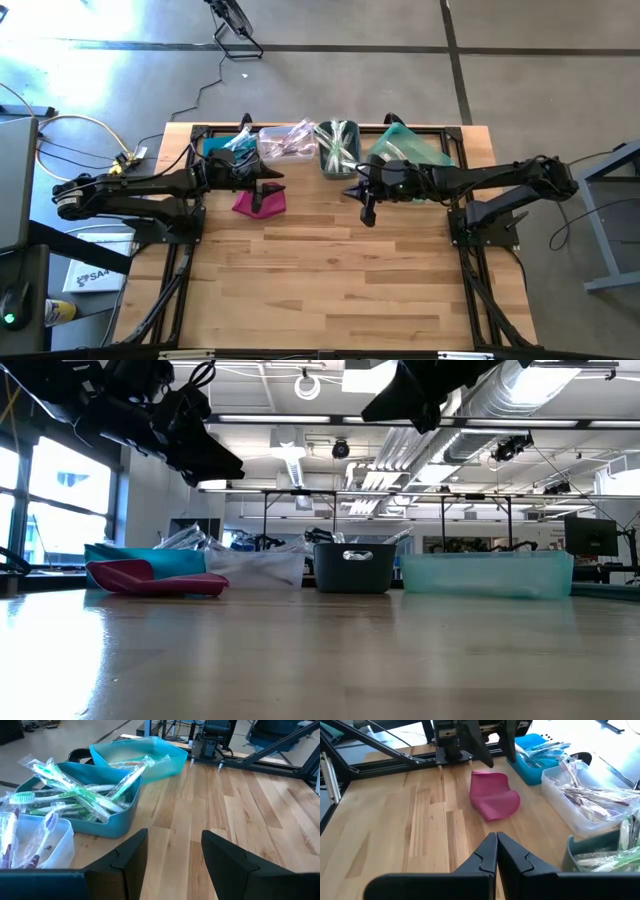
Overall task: Pick & Place Toothbrushes
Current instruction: Return to Home Position
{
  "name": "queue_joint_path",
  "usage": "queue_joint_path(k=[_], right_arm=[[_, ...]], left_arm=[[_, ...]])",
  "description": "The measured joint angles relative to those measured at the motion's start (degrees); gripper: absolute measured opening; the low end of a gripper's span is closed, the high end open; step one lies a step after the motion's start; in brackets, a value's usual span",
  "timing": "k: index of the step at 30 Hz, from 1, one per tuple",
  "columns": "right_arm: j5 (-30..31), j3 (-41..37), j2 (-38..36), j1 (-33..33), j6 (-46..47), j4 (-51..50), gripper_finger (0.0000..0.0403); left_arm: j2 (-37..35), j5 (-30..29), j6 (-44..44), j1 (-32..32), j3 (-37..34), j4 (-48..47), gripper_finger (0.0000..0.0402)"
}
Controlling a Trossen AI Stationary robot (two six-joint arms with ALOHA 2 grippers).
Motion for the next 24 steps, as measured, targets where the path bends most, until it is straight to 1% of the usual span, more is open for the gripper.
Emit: queue_joint_path(k=[7,13,20,24], right_arm=[[0.06,0.00,0.00,-0.15,-2.89,0.56,0.0002],[-0.08,0.00,0.00,-0.15,-2.72,0.59,0.0002],[-2.41,0.00,0.00,-0.16,-2.39,0.59,0.0002],[-3.42,0.00,-0.32,-0.68,-2.23,0.34,0.0002]], left_arm=[[0.00,0.00,1.26,0.01,0.00,-0.02,0.0181],[0.00,0.01,1.30,0.02,0.01,-1.42,0.0181],[-0.45,0.03,2.64,0.02,0.02,-4.24,0.0181],[-2.86,0.03,3.51,0.03,0.04,-4.62,0.0181]])
